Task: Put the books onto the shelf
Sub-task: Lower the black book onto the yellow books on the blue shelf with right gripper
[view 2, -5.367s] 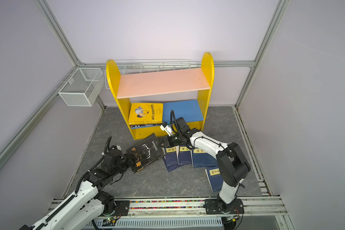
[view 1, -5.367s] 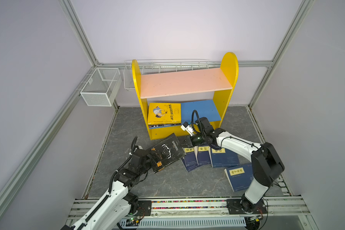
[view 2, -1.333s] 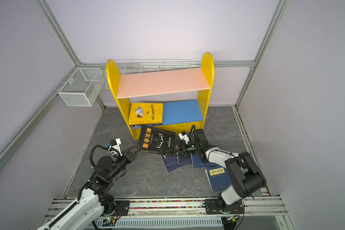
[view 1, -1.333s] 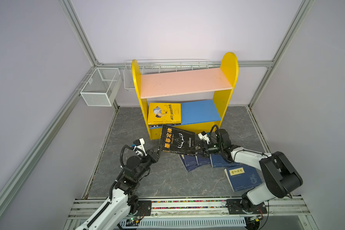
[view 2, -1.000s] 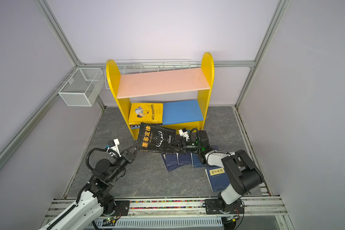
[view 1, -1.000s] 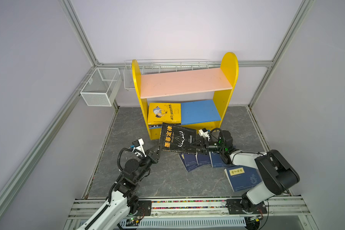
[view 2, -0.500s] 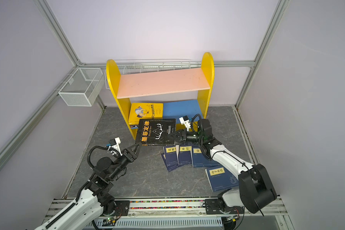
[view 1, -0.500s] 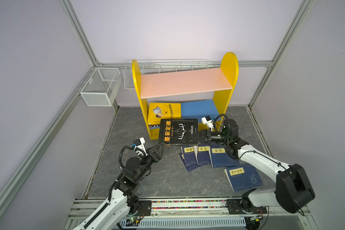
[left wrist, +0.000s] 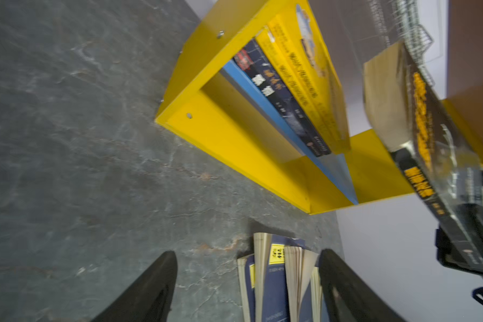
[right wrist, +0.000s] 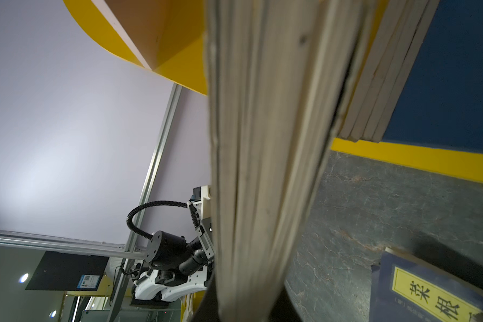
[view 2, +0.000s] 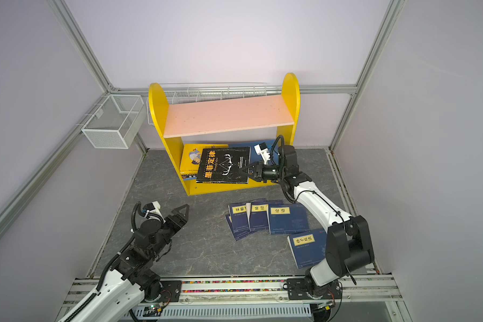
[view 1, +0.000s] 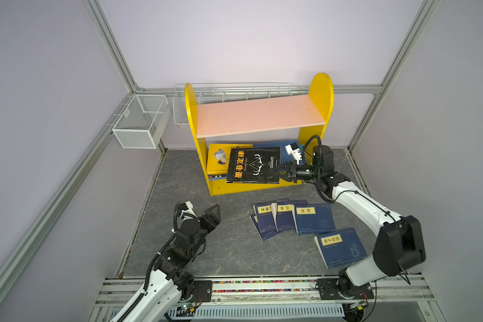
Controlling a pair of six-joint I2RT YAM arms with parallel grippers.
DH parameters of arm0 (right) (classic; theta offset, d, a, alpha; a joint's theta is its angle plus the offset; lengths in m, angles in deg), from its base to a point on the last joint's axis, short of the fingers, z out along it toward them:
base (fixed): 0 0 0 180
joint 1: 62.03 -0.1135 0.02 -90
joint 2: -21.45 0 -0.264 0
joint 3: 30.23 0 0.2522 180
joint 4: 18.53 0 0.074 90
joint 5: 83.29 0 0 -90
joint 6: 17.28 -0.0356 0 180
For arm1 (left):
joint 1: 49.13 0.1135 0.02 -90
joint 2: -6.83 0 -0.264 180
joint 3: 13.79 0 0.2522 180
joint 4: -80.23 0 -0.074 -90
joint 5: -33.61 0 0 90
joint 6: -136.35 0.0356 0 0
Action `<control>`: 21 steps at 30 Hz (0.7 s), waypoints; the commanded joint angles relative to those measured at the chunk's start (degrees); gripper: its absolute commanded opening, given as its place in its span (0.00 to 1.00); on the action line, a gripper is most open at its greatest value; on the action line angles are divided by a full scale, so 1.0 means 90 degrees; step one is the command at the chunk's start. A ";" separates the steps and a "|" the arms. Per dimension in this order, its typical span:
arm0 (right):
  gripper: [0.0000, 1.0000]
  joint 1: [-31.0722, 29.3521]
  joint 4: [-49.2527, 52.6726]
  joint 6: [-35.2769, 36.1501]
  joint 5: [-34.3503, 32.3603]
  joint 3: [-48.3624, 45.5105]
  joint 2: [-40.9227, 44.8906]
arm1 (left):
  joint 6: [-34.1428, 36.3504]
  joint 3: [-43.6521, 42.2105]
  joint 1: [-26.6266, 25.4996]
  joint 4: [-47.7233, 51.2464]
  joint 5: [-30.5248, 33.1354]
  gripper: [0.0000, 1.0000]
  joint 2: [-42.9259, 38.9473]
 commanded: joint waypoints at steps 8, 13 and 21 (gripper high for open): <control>0.08 -0.0141 -0.0799 0.0107 0.0191 0.1752 -0.1795 | -0.0629 -0.0265 -0.0013 0.0117 0.0220 0.80 0.0361; 0.09 -0.0284 -0.0776 0.0001 0.0197 0.2387 -0.2455 | -0.0587 -0.0250 -0.0013 -0.0113 0.0072 0.80 0.0695; 0.10 -0.0473 -0.0546 -0.0134 0.0225 0.3344 -0.3298 | -0.0577 -0.0289 -0.0013 -0.0400 -0.0003 0.79 0.0988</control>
